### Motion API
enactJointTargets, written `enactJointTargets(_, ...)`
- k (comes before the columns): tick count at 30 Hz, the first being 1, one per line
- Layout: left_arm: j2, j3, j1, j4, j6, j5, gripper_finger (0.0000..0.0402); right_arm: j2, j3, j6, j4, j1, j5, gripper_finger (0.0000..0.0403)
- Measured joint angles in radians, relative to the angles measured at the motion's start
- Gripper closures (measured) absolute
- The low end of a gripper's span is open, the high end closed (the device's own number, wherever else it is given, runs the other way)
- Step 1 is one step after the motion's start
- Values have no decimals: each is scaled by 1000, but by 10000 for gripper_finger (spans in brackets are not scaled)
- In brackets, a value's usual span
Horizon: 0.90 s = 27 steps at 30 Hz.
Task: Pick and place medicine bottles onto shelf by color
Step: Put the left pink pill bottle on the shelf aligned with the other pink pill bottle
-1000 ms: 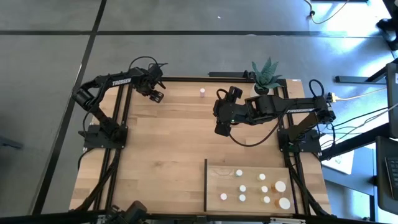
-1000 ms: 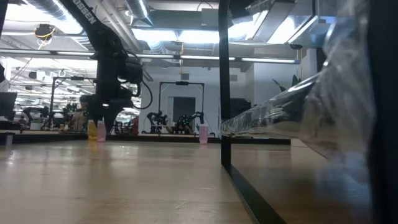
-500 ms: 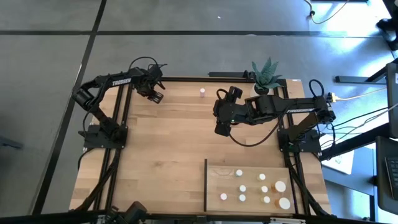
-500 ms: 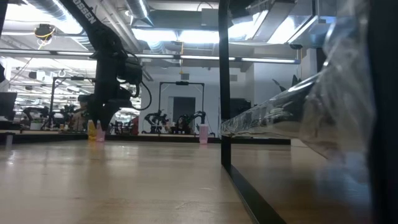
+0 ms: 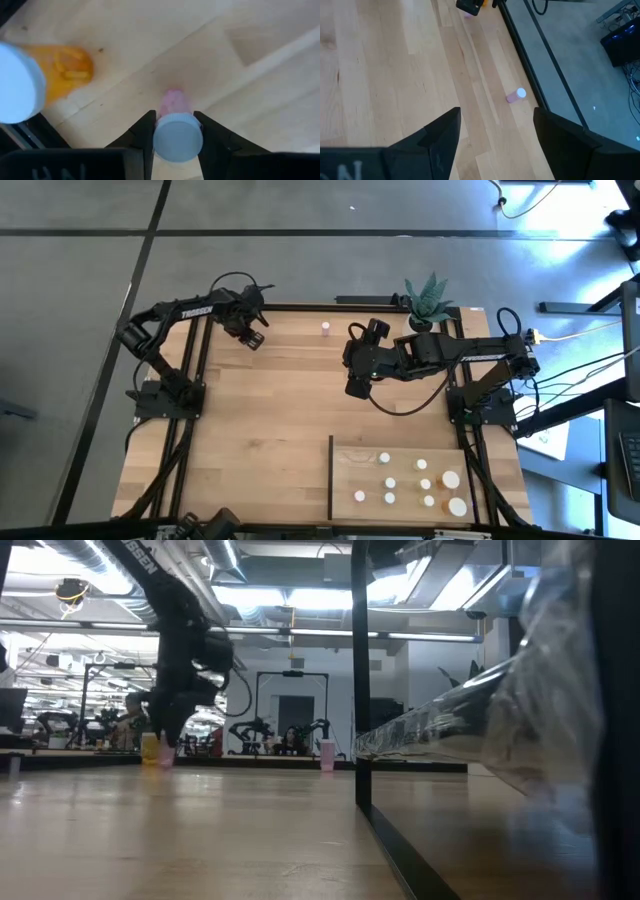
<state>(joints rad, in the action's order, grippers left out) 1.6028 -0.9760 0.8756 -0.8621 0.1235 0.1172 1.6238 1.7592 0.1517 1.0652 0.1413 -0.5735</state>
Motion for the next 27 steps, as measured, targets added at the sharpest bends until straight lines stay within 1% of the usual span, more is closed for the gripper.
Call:
enactJointTargets(4,0,-45,-66,-21,-16,1,298,0,0,-1,0,0,0,151)
enactJointTargets(8,0,-106,-162,-20,-75,-4,299,0,0,-1,0,0,0,151)
enactJointTargets(10,0,-139,-216,-29,-82,-3,299,0,0,0,0,0,0,151)
enactJointTargets(16,0,-231,-391,-74,-82,47,299,0,0,0,0,0,0,151)
enactJointTargets(20,0,-287,-502,-84,-77,50,299,0,0,0,0,0,0,151)
enactJointTargets(27,0,-366,-645,-83,-53,54,299,0,0,0,-1,0,0,151)
